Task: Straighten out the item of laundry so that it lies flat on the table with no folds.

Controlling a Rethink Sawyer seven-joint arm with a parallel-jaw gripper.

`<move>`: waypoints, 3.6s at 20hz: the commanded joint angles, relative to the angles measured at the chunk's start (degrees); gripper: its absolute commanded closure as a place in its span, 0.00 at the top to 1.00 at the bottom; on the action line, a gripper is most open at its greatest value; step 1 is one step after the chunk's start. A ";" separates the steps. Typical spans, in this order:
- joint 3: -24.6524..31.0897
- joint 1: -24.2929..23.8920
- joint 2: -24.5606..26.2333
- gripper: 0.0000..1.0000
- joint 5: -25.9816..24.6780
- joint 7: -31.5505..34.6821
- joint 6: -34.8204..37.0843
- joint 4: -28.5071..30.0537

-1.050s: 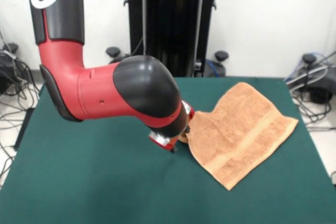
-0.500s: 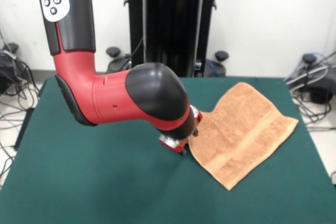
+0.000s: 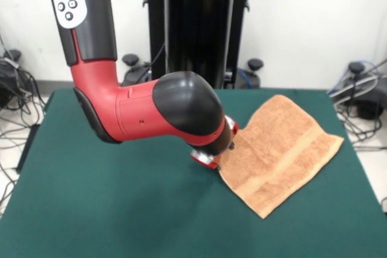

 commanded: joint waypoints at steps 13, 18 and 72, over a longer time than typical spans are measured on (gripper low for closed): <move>0.07 0.46 5.86 1.00 -1.78 -10.19 3.95 -7.88; 0.04 0.33 5.91 1.00 -1.79 -9.93 3.83 -7.37; -1.19 -1.32 3.44 1.00 -2.25 -10.93 12.08 -1.92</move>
